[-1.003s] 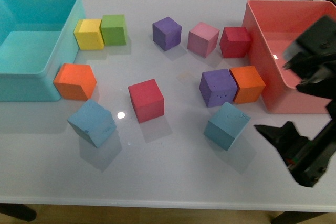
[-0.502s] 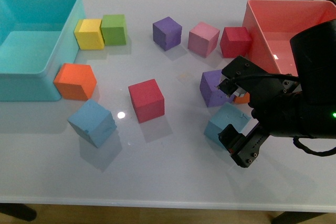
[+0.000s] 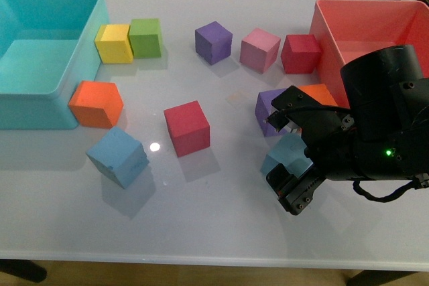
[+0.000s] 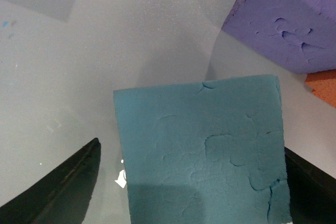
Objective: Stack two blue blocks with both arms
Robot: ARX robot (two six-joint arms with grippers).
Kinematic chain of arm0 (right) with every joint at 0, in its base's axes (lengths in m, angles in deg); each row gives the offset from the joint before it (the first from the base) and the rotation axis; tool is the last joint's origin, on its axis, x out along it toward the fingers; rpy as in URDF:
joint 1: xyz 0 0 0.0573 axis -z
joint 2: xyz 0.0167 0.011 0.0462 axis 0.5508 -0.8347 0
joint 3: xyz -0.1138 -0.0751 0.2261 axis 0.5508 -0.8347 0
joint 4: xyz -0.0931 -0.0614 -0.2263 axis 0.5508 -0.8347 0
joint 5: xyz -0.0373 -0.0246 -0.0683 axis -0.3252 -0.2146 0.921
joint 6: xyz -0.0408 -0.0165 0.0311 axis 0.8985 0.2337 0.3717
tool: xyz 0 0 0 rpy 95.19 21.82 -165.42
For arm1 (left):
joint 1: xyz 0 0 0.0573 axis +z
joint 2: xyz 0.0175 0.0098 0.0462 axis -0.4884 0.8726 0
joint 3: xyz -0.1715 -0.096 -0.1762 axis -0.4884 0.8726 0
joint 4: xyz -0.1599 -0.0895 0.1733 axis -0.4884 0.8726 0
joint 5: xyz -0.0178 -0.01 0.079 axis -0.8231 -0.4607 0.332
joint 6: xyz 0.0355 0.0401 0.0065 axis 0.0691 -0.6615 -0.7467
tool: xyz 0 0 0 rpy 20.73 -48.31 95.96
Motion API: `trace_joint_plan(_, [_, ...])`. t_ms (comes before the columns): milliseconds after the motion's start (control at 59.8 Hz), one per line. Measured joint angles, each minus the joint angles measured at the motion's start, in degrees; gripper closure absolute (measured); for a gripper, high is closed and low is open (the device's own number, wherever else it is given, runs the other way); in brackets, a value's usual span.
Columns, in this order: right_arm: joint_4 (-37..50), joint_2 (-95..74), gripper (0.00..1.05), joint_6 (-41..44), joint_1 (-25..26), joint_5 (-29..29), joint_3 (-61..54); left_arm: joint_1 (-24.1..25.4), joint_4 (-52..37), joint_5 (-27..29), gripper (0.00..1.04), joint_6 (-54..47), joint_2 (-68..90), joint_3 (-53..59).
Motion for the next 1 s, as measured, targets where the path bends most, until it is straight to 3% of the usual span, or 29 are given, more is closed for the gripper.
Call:
trace_joint_plan(134, [0.46, 0.96, 0.47, -0.07, 0.09, -0.13, -1.22, 0.00, 0.00, 0.00, 0.09, 0.00, 0.00, 0.00])
trace_joint_plan(284, [-0.09, 6.25, 0.55, 0.15, 0.61, -2.19, -4.66, 0.00, 0.00, 0.00, 0.09, 0.00, 0.00, 0.00])
trace_joint_plan(568, [-4.90, 16.72, 0.60, -5.49, -0.72, -4.57, 1.51, 0.00, 0.00, 0.00, 0.09, 0.00, 0.00, 0.00])
trace_joint_plan(1003, [-18.03, -6.40, 0.61, -10.43, -6.32, 2.95, 35.04, 0.00, 0.00, 0.00, 0.09, 0.00, 0.00, 0.00])
